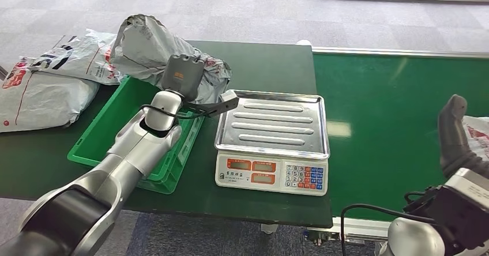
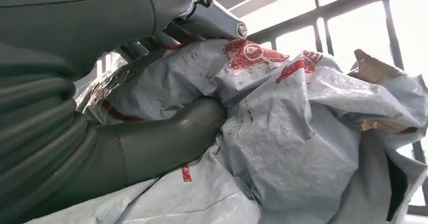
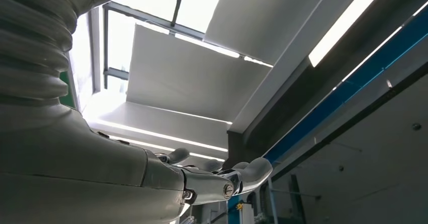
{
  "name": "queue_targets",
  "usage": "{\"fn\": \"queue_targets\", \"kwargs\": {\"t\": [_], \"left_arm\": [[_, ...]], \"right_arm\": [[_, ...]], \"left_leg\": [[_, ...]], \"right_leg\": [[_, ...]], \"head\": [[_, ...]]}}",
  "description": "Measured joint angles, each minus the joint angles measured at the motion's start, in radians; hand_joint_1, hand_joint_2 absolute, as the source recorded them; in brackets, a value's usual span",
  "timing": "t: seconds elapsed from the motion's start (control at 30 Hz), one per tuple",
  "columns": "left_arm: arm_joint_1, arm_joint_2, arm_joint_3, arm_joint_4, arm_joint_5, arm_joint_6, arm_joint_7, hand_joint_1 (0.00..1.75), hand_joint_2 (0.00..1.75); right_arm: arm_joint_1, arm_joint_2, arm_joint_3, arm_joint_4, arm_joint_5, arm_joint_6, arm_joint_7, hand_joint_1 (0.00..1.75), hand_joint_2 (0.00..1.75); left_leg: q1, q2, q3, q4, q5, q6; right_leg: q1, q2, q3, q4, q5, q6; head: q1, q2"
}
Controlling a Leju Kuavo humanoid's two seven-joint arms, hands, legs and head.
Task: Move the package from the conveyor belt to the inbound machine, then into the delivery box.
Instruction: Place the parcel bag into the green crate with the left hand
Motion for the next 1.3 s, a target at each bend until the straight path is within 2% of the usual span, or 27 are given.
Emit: {"fn": "queue_targets", "kwargs": {"t": [0.1, 0.3, 0.47, 0.57, 0.6, 0.7, 0.87, 1.3], "left_arm": [[-0.001, 0.006, 0.012, 0.020, -0.018, 0.007, 0.041, 1.75, 1.75], [-0.004, 0.012, 0.018, 0.048, -0.035, 0.009, 0.071, 1.75, 1.75], [-0.018, 0.023, 0.027, 0.077, -0.075, 0.016, 0.196, 1.75, 1.75], [-0.021, 0.028, 0.044, 0.091, -0.076, 0.026, 0.210, 0.47, 1.75], [-0.021, 0.029, 0.049, 0.094, -0.077, 0.027, 0.209, 0.03, 1.31], [-0.022, 0.028, 0.061, 0.104, -0.077, 0.022, 0.210, 0.00, 0.00], [-0.025, 0.027, 0.069, 0.117, -0.079, 0.000, 0.232, 0.00, 0.00], [-0.031, 0.025, 0.092, 0.118, -0.080, 0.015, 0.240, 0.00, 0.00]], "right_arm": [[0.000, 0.000, 0.000, 0.002, -0.009, 0.000, -0.009, 0.00, 1.75], [0.000, 0.000, 0.000, 0.007, -0.011, 0.000, -0.006, 0.00, 1.75], [0.000, 0.000, 0.000, 0.007, -0.002, 0.000, 0.011, 0.00, 1.75], [0.000, 0.000, 0.000, 0.007, -0.001, 0.000, 0.008, 0.00, 1.75], [0.000, 0.000, 0.000, 0.007, -0.002, 0.000, 0.007, 0.00, 1.75], [0.000, 0.000, 0.000, 0.007, -0.007, 0.000, 0.003, 0.00, 1.75], [0.000, 0.000, 0.000, 0.008, -0.009, 0.000, -0.004, 0.00, 1.75], [0.000, 0.000, 0.000, 0.009, -0.008, 0.000, 0.007, 0.00, 1.75]], "left_leg": [[0.000, 0.000, 0.000, 0.000, 0.000, 0.000], [0.000, 0.000, 0.000, 0.000, 0.000, 0.000], [0.000, 0.000, 0.000, 0.000, 0.000, 0.000], [0.000, 0.000, 0.000, 0.000, 0.000, 0.000], [0.000, 0.000, 0.000, 0.000, 0.000, 0.000], [0.000, 0.000, 0.000, 0.000, 0.000, 0.000], [0.000, 0.000, 0.000, 0.000, 0.000, 0.000], [0.000, 0.000, 0.000, 0.000, 0.000, 0.000]], "right_leg": [[0.000, 0.000, 0.000, 0.000, 0.000, 0.000], [0.000, 0.000, 0.000, 0.000, 0.000, 0.000], [0.000, 0.000, 0.000, 0.000, 0.000, 0.000], [0.000, -0.001, 0.000, 0.000, 0.000, 0.000], [0.000, -0.001, 0.000, 0.000, 0.000, 0.000], [0.000, 0.000, 0.000, 0.000, 0.000, 0.000], [0.000, 0.000, -0.001, 0.000, 0.000, 0.000], [0.000, 0.000, -0.001, 0.000, 0.000, 0.000]], "head": [[0.000, 0.000], [0.000, 0.000], [0.000, 0.000], [0.000, 0.000], [0.000, 0.000], [0.000, 0.000], [0.000, 0.000], [0.000, 0.000]]}}
